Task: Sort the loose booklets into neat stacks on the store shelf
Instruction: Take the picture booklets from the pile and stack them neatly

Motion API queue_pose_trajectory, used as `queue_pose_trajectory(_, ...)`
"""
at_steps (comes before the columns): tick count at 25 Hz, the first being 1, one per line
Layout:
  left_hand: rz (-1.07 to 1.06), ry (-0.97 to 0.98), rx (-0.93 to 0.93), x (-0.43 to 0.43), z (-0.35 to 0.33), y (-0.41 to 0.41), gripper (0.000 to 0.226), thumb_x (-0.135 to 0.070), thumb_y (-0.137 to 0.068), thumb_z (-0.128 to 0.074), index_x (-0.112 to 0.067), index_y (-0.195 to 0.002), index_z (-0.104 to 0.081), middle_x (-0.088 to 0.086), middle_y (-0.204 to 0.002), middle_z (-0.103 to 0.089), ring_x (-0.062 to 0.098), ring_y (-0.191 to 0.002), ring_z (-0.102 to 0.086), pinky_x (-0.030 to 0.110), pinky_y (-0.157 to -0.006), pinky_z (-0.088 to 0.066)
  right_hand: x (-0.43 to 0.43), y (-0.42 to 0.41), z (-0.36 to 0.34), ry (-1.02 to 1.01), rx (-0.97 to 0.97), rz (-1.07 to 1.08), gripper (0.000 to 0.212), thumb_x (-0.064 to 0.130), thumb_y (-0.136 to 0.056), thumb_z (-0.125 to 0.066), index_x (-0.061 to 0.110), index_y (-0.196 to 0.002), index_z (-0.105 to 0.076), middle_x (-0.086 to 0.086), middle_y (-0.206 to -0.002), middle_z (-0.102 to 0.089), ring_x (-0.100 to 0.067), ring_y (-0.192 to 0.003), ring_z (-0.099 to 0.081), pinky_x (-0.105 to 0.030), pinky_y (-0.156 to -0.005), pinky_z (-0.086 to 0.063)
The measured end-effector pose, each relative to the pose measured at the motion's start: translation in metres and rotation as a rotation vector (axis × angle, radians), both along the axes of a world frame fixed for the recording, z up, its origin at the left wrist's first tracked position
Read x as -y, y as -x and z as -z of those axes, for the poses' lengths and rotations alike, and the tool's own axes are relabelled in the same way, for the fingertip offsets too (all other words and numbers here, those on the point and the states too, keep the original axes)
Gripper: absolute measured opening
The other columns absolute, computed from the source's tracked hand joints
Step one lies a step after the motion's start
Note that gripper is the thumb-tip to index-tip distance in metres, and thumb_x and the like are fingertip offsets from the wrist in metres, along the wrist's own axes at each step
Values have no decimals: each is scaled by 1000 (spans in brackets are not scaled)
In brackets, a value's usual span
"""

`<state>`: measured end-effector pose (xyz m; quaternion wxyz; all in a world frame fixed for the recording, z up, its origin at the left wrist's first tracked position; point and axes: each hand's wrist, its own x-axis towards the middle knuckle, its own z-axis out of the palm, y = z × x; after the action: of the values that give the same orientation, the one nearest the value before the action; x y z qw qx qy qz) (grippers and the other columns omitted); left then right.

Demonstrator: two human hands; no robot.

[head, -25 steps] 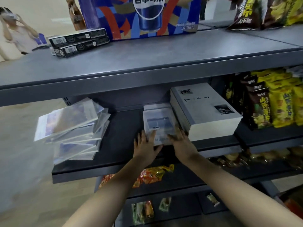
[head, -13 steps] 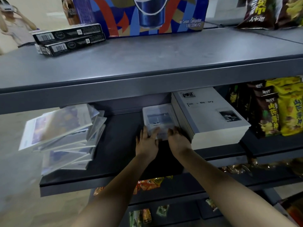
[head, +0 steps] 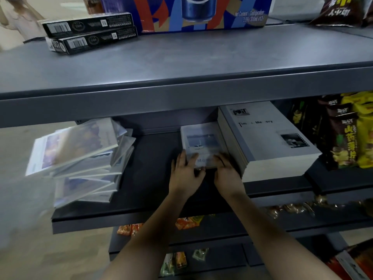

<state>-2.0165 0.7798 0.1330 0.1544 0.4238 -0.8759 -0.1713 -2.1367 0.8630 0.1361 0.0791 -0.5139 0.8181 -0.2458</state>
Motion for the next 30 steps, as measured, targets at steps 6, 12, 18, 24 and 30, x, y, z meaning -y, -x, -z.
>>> queue_pose_trajectory(6,11,-32,-44,-1,-3,-2,59,-41,-89,-51,-32,-144,-29,6,-157,-11,24,-145,-10,43,-119,-4,-2,-1,1,52,3,28,56,-3,-88,-42,14,-141,-38,-5,-151,-30,-24,-129,-43,-31,-98,-42)
queue_pose_trajectory(12,14,-33,-46,3,0,-1,60,-42,-89,-50,-31,-144,-29,7,-157,-10,27,-144,-10,45,-119,-10,-2,-3,-1,52,-23,44,54,-2,-87,-44,16,-139,-41,-2,-149,-32,-25,-127,-45,-32,-94,-44)
queue_pose_trajectory(18,14,4,-62,4,4,0,60,-42,-88,-52,-28,-143,-31,8,-155,-15,28,-143,-12,45,-118,-12,-3,-4,-1,74,-58,48,55,-4,-87,-43,14,-139,-41,-5,-149,-33,-25,-132,-38,-31,-99,-40)
queue_pose_trajectory(24,27,25,-91,2,6,-2,60,-41,-87,-53,-26,-142,-33,10,-155,-16,29,-143,-14,45,-118,-12,-2,-4,1,101,-79,60,52,-4,-87,-43,13,-137,-44,-6,-148,-35,-25,-131,-40,-31,-98,-40)
queue_pose_trajectory(30,40,27,-76,2,5,-2,61,-42,-87,-52,-28,-143,-30,9,-156,-12,29,-143,-12,44,-119,-11,-4,-2,3,127,-69,35,51,-3,-88,-43,17,-135,-47,-4,-146,-36,-24,-126,-43,-31,-97,-41)
